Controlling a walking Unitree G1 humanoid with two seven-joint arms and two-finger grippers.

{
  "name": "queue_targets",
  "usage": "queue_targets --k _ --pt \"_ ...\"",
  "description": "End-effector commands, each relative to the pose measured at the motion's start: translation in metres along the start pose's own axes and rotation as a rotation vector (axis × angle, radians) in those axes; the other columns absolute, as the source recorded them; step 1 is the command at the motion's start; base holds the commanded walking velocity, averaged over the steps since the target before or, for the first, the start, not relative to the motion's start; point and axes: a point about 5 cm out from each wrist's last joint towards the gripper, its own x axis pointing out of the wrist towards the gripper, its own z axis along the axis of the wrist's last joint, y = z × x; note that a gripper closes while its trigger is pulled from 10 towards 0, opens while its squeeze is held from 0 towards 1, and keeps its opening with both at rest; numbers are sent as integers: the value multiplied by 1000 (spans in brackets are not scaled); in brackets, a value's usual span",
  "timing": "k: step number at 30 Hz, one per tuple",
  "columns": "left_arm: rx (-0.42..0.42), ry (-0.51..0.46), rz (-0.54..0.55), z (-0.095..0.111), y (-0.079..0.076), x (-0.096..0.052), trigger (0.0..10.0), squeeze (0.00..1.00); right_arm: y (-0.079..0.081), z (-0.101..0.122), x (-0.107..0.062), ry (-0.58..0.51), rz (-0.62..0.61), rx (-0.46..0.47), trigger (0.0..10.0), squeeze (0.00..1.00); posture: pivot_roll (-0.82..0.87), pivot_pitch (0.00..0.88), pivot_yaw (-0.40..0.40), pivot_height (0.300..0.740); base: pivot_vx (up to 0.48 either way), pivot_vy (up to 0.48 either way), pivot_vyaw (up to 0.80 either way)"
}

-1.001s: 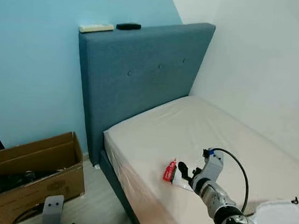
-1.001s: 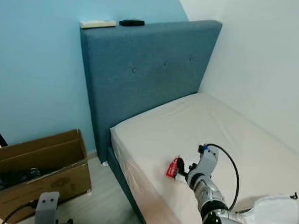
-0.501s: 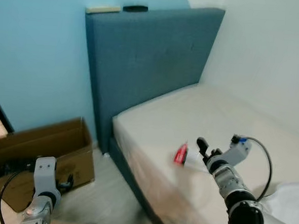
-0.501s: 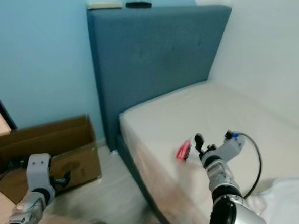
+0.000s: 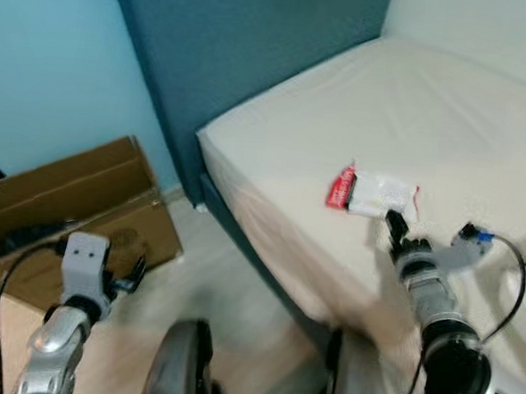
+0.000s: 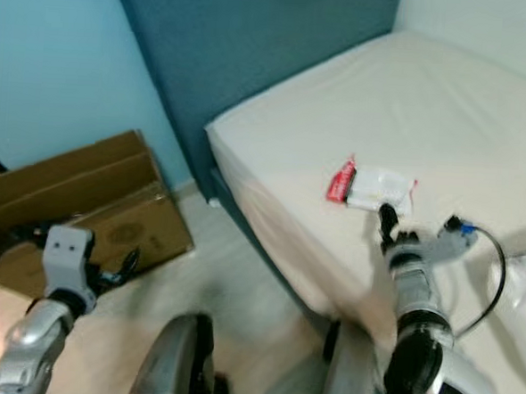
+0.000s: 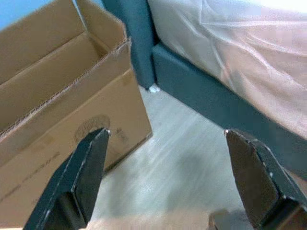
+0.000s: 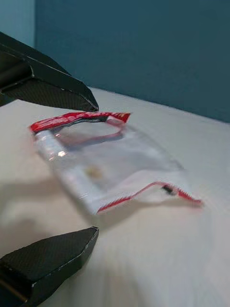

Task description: Clean up the room

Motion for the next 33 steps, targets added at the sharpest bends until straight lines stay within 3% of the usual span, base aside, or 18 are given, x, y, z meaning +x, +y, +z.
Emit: queue_targets --k 1,8,12,14,18,24,31,33 --pt "4 45 -17 0 1 -16 10000 0 1 -4 0 -12 9 44 10000 0 300 467 131 550 0 0 0" --pt "29 75 -71 19 -8 -47 10000 0 22 -3 11 -14 20 81 10000 0 371 514 153 550 0 0 0" --pt "25 92 -72 23 -10 -54 10000 0 25 -5 13 -6 5 78 10000 0 387 523 157 550 0 0 0" --pt "45 102 -76 28 -9 -64 10000 0 36 -8 18 -3 8 83 0 0 411 528 159 550 0 0 0" --pt "37 125 -72 36 -12 -75 10000 0 50 3 25 -58 31 105 0 0 411 522 157 550 0 0 0" --pt "23 136 -60 37 -17 -78 10000 0 57 20 28 -124 76 93 0 0 402 505 134 550 0 0 0" --pt "-28 109 -10 34 -22 -67 10000 0 68 24 28 -135 242 57 0 0 336 440 57 550 0 0 0" --pt "-71 64 21 36 -23 -53 10000 0 78 14 26 -94 377 68 0 0 294 373 8 550 0 0 0"
